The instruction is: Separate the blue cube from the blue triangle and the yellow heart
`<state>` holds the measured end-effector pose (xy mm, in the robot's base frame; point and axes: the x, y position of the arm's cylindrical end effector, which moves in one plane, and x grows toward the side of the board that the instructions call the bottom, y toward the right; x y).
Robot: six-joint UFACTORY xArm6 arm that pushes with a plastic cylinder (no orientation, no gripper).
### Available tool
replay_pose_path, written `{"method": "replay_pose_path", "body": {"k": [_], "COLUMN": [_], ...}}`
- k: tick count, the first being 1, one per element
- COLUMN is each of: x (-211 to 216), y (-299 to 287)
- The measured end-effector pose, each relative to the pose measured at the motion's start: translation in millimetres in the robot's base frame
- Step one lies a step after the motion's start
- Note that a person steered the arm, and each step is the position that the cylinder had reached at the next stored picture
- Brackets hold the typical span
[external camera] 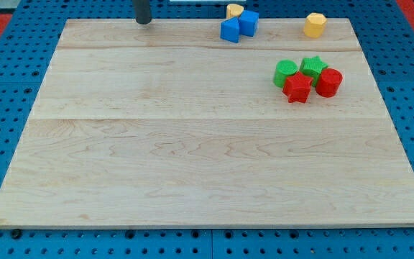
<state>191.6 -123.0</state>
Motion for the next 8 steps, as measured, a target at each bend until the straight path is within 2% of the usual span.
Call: {"method": "replay_pose_path", "body": {"k": [2, 6, 8], "x": [1, 9, 37], "y": [124, 248, 270]}}
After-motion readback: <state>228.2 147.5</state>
